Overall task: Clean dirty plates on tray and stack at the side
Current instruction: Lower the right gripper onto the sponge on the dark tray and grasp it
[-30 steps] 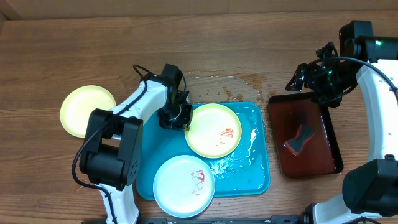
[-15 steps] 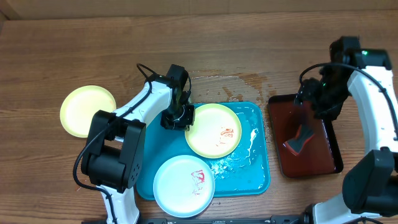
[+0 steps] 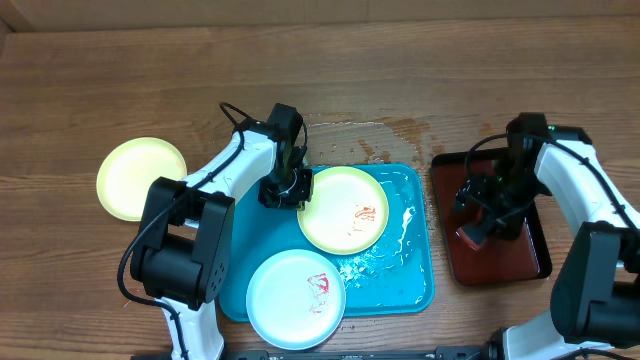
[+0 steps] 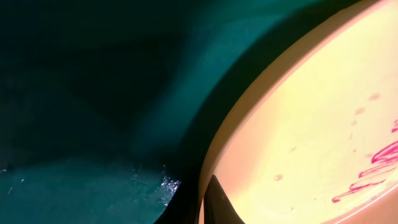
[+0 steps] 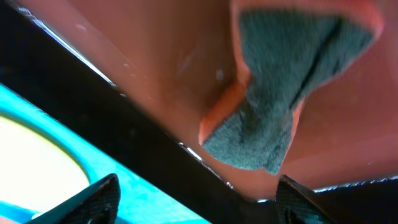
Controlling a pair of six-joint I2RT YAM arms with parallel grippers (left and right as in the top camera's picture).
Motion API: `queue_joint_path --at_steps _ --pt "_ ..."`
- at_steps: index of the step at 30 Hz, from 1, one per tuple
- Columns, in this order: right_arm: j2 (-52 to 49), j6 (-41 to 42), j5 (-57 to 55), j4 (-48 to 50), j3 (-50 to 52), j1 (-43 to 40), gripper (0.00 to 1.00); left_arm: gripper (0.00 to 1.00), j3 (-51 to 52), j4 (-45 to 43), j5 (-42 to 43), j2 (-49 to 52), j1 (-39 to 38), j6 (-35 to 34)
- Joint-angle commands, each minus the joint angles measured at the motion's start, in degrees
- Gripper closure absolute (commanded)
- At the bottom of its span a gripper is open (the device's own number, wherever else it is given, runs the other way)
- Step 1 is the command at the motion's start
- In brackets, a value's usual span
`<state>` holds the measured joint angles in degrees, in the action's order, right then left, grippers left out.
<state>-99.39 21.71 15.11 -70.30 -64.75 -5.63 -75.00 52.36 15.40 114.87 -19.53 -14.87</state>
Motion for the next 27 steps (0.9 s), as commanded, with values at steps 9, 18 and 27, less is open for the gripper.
queue_joint_path --at_steps 9,18,27 --pt "0.3 18.3 -3.8 5.6 1.0 0.0 0.30 0.96 1.0 -2.3 -1.8 2.1 -0.8 0.7" --pt "0.3 22.3 -9.8 5.2 1.4 0.0 0.33 0.96 1.0 -2.9 -1.3 2.1 -0.8 1.2" --pt "0.3 24.9 -13.5 8.8 5.0 -0.2 0.36 0.96 1.0 -3.1 -0.7 2.1 -0.8 1.2"
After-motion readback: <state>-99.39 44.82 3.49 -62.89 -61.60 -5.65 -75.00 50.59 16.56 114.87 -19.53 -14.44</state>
